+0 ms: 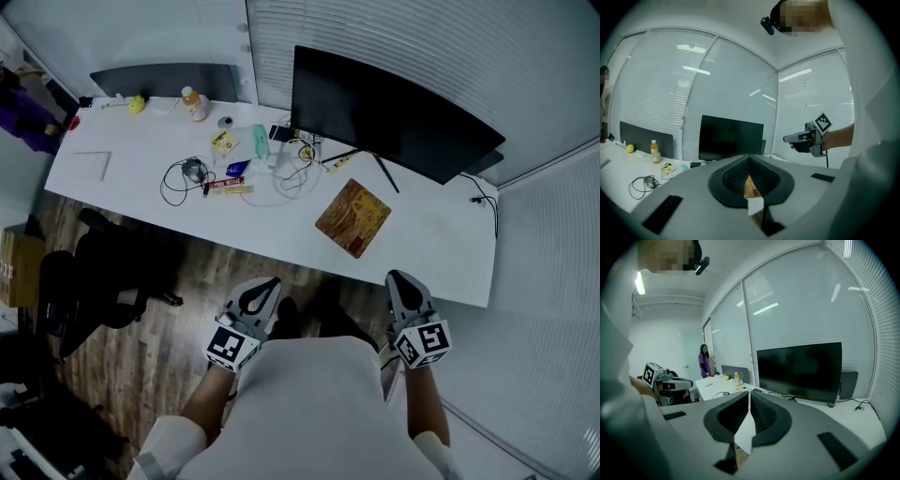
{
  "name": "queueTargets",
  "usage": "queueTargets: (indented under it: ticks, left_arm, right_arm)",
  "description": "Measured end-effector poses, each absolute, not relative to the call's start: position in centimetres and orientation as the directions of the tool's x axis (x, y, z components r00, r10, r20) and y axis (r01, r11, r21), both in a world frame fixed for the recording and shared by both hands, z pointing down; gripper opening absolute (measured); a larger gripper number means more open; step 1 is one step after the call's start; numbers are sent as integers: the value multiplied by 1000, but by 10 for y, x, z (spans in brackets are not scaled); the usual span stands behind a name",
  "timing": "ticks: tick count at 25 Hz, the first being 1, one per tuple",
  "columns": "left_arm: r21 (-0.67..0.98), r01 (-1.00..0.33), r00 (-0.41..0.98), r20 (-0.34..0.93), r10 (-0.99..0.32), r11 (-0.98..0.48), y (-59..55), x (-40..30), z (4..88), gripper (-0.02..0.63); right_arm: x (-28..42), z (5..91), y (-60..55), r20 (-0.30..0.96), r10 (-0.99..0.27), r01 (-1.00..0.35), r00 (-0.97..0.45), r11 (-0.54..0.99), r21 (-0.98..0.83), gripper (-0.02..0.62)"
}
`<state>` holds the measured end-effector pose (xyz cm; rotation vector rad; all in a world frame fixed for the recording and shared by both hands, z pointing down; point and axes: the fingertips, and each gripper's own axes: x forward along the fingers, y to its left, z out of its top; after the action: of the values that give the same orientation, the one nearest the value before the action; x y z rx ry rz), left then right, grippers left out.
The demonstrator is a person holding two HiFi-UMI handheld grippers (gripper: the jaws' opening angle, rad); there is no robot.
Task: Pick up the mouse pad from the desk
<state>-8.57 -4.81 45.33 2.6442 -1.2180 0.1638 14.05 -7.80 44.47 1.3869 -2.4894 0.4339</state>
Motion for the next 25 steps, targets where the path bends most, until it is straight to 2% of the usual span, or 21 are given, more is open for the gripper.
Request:
queueTargets:
  ticks: [11, 23, 25]
  left_arm:
    - [200, -842, 537, 217, -815, -502, -83, -48, 467, 17]
    - [250, -904, 412, 305, -859, -346, -91, -15, 499, 17]
    - [253, -913, 391, 321, -863, -319, -91, -14, 505, 17]
  right_arm:
    - [166, 489, -150, 448, -626, -746, -638, 647, -158, 32]
    - [170, 590, -190, 610, -369, -574, -701, 800, -175, 35]
    - [168, 611, -191, 641, -319, -538, -698, 825, -175, 65]
